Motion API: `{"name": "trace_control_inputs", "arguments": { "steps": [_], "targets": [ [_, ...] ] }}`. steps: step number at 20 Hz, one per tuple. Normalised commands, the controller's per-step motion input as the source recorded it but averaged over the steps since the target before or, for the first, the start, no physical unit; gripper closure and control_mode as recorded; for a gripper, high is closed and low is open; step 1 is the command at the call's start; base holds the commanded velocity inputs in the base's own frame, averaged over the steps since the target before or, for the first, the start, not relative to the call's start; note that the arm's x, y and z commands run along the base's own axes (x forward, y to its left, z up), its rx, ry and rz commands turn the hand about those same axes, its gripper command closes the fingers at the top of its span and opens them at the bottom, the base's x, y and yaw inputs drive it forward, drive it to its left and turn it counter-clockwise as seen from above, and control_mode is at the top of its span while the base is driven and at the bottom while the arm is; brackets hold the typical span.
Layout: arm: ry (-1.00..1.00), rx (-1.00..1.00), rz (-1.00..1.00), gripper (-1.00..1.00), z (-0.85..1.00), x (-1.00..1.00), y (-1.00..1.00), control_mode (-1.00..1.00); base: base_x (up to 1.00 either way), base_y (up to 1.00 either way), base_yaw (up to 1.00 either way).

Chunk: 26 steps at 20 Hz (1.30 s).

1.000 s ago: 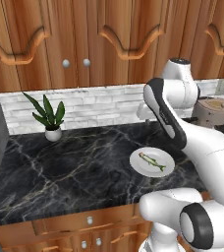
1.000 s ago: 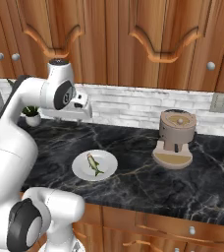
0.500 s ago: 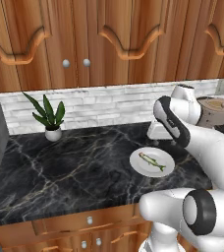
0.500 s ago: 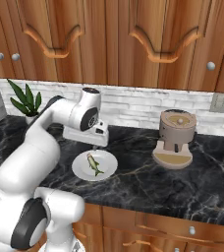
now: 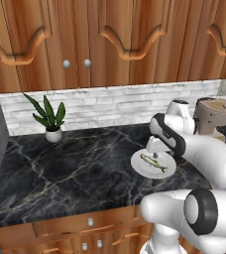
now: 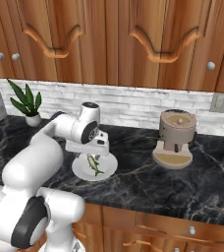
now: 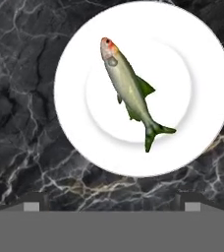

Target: Place the fish on the counter behind the older fish on the same shelf of the fridge to maintain FIFO order. Close the fridge door when finished.

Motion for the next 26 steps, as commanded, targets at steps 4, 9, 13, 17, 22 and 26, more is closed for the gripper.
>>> {"name": "trace_control_inputs", "arguments": {
  "steps": [4, 9, 13, 17, 22, 26],
  "targets": [
    [0.00, -0.04, 0.00, -1.00, -0.39, 0.34, 0.00, -1.00, 0.00, 0.00, 0.00],
    [0.00, -0.04, 0.00, -1.00, -0.39, 0.31, 0.00, -1.00, 0.00, 0.00, 0.00],
    [0.00, -0.01, 0.00, -1.00, -0.30, 0.30, 0.00, -1.00, 0.00, 0.00, 0.00],
    [0.00, 0.00, 0.00, -1.00, -0.19, 0.23, 0.00, -1.00, 0.00, 0.00, 0.00],
    [0.00, 0.00, 0.00, -1.00, -0.17, 0.20, -0.02, -1.00, 0.00, 0.00, 0.00],
    [0.00, 0.00, 0.00, -1.00, -0.11, 0.19, 0.00, -1.00, 0.00, 0.00, 0.00]
  ]
}}
